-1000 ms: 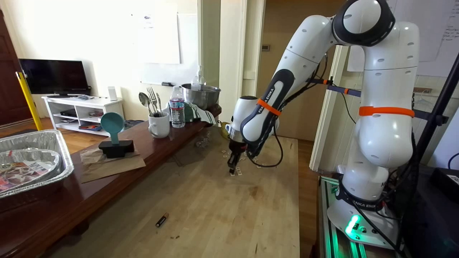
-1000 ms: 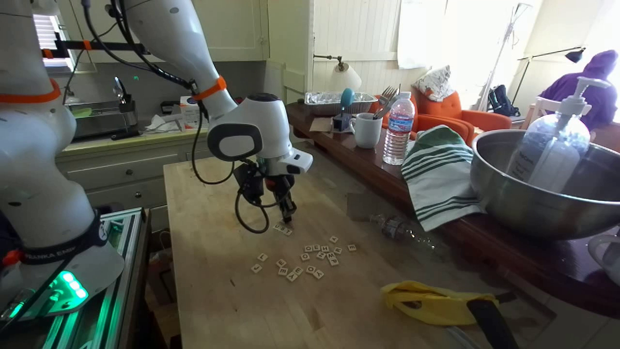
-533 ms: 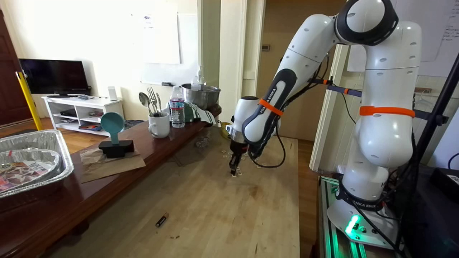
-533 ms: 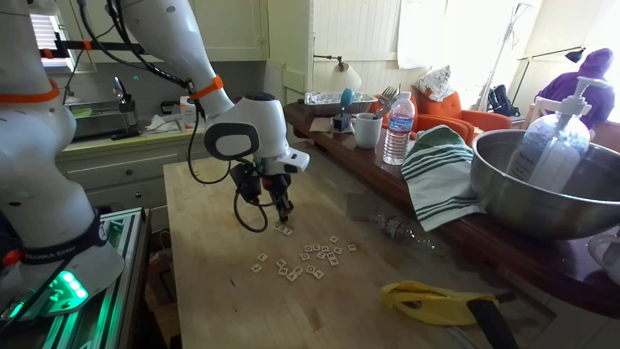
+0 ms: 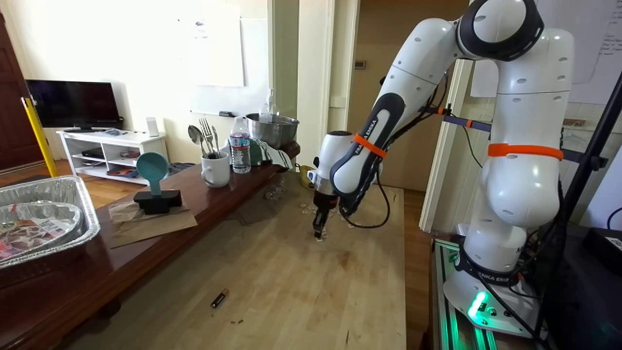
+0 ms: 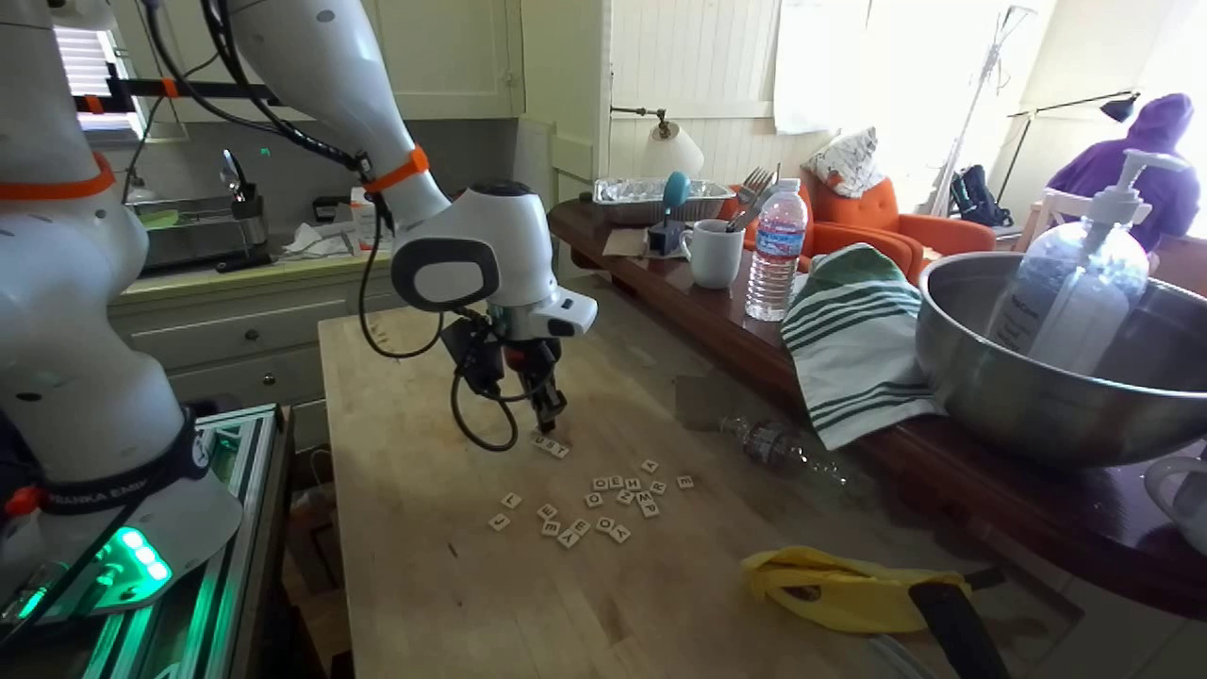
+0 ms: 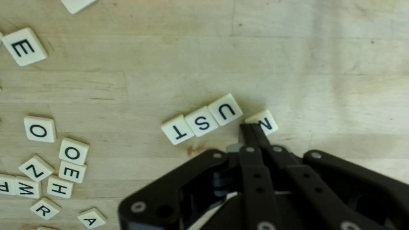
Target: Replace L with M on the letters on the left to spell the word MUST
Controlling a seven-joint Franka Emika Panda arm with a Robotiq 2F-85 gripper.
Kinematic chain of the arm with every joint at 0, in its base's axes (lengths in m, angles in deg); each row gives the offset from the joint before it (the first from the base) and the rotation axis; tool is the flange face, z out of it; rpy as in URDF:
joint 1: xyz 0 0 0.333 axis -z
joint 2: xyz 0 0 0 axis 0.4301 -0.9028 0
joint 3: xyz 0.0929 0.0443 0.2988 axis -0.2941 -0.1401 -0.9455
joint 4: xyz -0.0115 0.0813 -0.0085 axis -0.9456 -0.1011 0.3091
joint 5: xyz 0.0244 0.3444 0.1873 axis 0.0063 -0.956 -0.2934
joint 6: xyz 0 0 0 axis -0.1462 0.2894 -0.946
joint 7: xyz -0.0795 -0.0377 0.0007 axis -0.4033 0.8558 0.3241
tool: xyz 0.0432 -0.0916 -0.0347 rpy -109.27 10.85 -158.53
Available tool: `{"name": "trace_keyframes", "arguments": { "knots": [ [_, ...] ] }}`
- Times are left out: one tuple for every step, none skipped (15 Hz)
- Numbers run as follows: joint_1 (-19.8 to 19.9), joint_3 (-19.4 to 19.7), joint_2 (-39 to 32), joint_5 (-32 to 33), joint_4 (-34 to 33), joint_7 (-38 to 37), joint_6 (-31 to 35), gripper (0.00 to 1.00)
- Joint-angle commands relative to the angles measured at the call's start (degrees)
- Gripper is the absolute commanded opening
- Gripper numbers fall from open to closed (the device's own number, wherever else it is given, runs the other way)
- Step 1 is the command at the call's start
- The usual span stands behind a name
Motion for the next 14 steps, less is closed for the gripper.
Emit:
{"name": "trace_keyframes", "arguments": {
  "knots": [
    [0.19,-0.02,0.33,0.36,1.72,1.23,-1.95,0.00],
    [0.17,0.05,0.36,0.54,1.77,1.31,-1.92,0.00],
    [0.22,-0.05,0.41,0.42,1.81,1.73,-1.97,0.00],
    [0.15,0.06,0.35,0.67,1.77,1.64,-1.95,0.00],
    [0.17,-0.12,0.40,0.18,1.64,1.73,-1.92,0.00],
    [0.39,-0.69,0.67,-1.14,1.49,2.58,-1.79,0.00],
    [0.51,-1.13,1.00,-2.10,1.38,3.25,-1.61,0.00],
    [0.64,-1.70,1.54,-3.25,1.32,4.30,-1.23,0.00],
    [0.68,-2.09,1.83,-4.08,1.26,4.95,-1.04,0.00],
    [0.70,-2.65,2.14,-5.19,1.21,5.84,-0.93,0.00],
    [0.71,-3.10,2.28,-6.13,1.19,6.67,-0.98,0.00],
    [0.63,-3.38,2.31,-6.77,1.15,7.27,-1.03,0.00],
    [0.51,-3.47,2.21,-7.02,1.06,7.61,-1.05,0.00],
    [0.41,-3.49,2.19,-7.09,1.02,7.77,-1.08,0.00]
  ]
}}
